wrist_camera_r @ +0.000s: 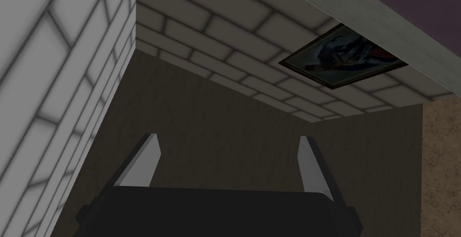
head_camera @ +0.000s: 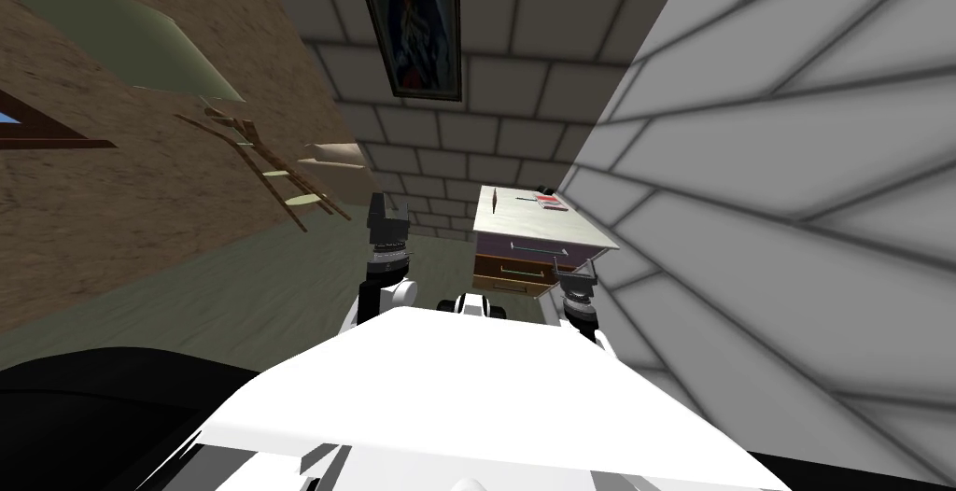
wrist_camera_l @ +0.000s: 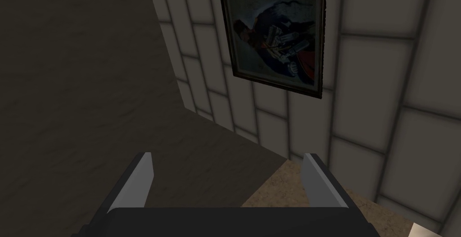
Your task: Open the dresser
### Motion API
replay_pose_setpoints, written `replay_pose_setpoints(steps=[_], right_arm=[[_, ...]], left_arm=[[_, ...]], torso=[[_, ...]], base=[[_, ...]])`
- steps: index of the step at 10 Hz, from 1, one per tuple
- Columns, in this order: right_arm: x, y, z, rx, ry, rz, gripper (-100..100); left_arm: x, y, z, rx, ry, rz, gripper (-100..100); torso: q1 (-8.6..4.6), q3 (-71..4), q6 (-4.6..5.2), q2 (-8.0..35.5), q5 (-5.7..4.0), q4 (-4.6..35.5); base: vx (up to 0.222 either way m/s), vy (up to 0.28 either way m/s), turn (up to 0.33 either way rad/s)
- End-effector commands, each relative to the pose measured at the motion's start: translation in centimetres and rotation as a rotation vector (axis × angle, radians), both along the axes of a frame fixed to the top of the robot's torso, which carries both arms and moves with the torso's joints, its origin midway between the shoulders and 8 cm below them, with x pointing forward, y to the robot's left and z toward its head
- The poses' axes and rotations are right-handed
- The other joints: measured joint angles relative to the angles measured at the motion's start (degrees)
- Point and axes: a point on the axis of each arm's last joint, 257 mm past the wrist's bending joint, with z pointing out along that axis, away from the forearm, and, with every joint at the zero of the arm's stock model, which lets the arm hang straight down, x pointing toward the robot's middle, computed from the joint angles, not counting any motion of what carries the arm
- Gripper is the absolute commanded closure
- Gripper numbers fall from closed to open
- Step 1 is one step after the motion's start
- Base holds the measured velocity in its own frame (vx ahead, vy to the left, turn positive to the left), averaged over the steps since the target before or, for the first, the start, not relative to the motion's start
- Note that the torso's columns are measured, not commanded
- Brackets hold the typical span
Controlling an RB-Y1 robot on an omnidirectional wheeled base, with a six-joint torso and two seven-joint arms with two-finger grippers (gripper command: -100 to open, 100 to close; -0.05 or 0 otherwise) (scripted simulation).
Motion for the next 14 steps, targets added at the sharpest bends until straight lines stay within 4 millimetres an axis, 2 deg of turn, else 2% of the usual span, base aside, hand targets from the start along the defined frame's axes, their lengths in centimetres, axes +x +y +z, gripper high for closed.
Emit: replay_pose_setpoints(steps=[1,2,3,5,6,8,9,11,12,14], right_arm=[[-0.1,-0.3,-1.1,-0.058,0.005,-0.056,-100],[-0.1,-0.3,-1.1,-0.078,0.001,-0.074,-100],[-0.2,-0.5,-2.2,-0.099,0.01,-0.097,-100],[-0.2,-0.5,-2.3,-0.139,0.005,-0.132,-100],[-0.3,-0.7,-3.3,-0.16,0.012,-0.154,-100],[-0.3,-0.7,-3.4,-0.198,0.009,-0.188,-100],[-0.4,-0.8,-4.4,-0.218,0.017,-0.21,-100],[-0.4,-0.8,-4.5,-0.254,0.015,-0.241,-100],[-0.6,-0.8,-5.5,-0.273,0.023,-0.262,-100],[-0.6,-0.8,-5.6,-0.307,0.021,-0.292,-100]], left_arm=[[0.0,0.0,0.0,0.0,0.0,0.0,0],[0.0,0.0,0.0,0.0,0.0,0.0,0],[0.0,0.0,0.0,0.0,0.0,0.0,0],[0.0,0.0,0.0,0.0,0.0,0.0,0],[0.0,0.0,0.0,0.0,0.0,0.0,0],[0.0,0.0,0.0,0.0,0.0,0.0,0],[0.0,0.0,0.0,0.0,0.0,0.0,0],[0.0,0.0,0.0,0.0,0.0,0.0,0],[0.0,0.0,0.0,0.0,0.0,0.0,0],[0.0,0.0,0.0,0.0,0.0,0.0,0]], torso=[[0.03,0.0,0.0,-0.1,0.0,0.0],[0.04,0.0,0.0,-0.1,0.01,0.0],[0.0,0.0,0.0,0.0,0.0,0.0],[0.07,0.0,0.0,-0.1,0.01,0.0],[0.01,0.0,0.0,0.0,0.0,0.0],[0.04,0.0,0.0,-0.1,0.01,0.0],[0.02,0.0,0.0,0.0,0.0,0.0],[0.05,0.0,0.0,-0.1,0.01,0.0],[0.04,0.0,0.0,0.0,0.01,0.0],[0.05,0.0,0.0,-0.1,0.01,0.0]], base=[[0.046,0.03,0.002],[0.02,0.016,0.0],[0.043,0.028,0.003],[0.031,0.027,0.001],[0.035,0.02,0.003],[0.029,0.023,0.001],[0.042,0.017,0.002],[0.027,0.025,0.001],[0.035,0.036,0.001],[0.031,0.025,0.0]])
